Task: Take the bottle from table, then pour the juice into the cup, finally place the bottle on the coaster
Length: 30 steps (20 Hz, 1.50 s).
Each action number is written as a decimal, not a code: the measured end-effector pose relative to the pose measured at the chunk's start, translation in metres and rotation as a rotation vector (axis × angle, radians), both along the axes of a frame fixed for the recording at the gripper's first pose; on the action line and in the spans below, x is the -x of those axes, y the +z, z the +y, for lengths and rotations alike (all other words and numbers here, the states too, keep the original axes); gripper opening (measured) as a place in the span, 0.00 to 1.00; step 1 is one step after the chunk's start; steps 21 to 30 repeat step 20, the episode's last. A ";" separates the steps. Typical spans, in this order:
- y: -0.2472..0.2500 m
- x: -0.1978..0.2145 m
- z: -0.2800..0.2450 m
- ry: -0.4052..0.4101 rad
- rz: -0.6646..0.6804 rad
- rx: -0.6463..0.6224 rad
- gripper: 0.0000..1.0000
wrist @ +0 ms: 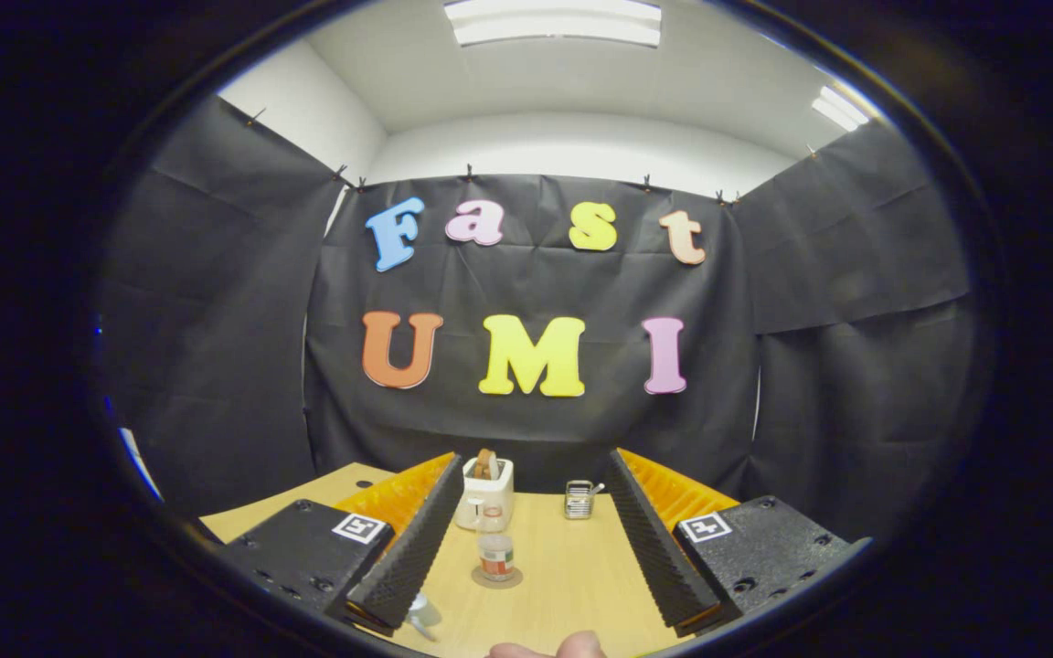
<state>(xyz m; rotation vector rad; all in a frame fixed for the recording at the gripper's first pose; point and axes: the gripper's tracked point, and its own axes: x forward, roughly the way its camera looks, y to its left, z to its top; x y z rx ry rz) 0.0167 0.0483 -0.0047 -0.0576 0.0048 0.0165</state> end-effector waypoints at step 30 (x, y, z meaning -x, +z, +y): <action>-0.013 0.019 -0.013 -0.056 0.037 -0.033 1.00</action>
